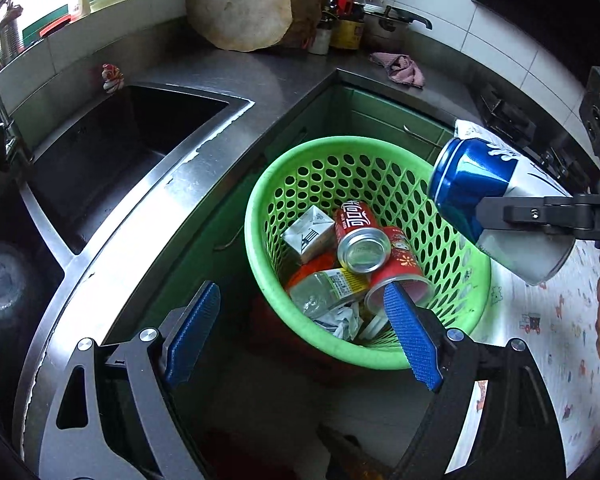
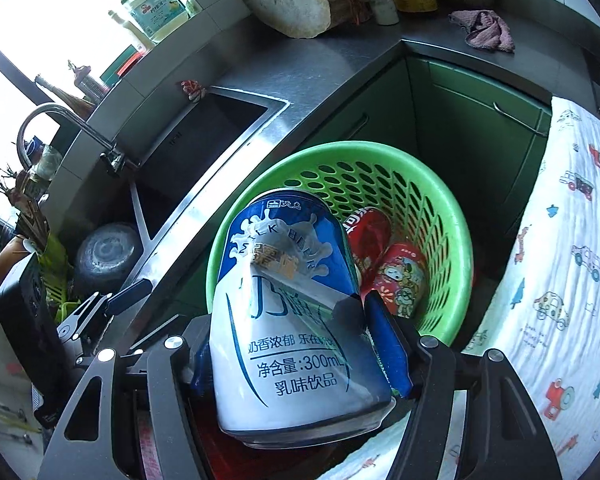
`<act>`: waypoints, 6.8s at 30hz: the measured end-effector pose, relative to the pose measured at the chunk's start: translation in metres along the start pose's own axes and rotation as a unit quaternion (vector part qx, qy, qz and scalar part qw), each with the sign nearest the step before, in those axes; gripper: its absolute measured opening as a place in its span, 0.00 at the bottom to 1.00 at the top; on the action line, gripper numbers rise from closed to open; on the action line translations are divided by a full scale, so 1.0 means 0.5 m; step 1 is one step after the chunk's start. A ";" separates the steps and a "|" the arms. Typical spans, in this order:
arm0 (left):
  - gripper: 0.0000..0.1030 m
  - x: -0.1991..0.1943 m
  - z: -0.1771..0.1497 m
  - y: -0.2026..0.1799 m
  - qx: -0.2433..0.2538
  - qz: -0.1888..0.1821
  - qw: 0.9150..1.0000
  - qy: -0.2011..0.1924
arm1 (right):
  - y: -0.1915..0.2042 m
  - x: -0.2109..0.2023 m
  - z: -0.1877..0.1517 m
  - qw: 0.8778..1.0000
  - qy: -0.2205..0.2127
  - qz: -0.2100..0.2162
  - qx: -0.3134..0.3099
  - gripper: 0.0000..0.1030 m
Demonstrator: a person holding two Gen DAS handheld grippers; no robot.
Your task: Collect trash
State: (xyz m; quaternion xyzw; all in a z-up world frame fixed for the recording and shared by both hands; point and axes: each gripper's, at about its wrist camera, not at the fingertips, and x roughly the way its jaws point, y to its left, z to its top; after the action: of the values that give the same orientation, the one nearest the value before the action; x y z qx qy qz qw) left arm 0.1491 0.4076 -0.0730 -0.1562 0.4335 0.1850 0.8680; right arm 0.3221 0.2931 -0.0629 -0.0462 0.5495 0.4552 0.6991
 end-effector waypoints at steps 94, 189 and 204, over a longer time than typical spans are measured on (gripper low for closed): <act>0.94 -0.363 -0.277 -0.323 0.016 0.062 0.990 -0.126 | -0.087 -0.433 -0.497 0.979 -0.136 -0.132 -0.077 0.92; 0.95 -0.373 -0.296 -0.522 0.091 0.015 0.984 -0.155 | -0.211 -0.585 -0.610 0.960 -0.195 -0.199 0.006 0.92; 0.95 -0.373 -0.298 -0.533 0.098 0.013 0.982 -0.160 | -0.217 -0.585 -0.614 0.960 -0.195 -0.199 0.009 0.92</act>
State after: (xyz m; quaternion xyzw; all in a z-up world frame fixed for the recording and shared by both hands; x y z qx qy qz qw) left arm 0.0639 0.0736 0.0219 -0.0330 0.3075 0.1749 0.9348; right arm 0.1791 -0.1150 0.0064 -0.0585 0.3860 0.3024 0.8696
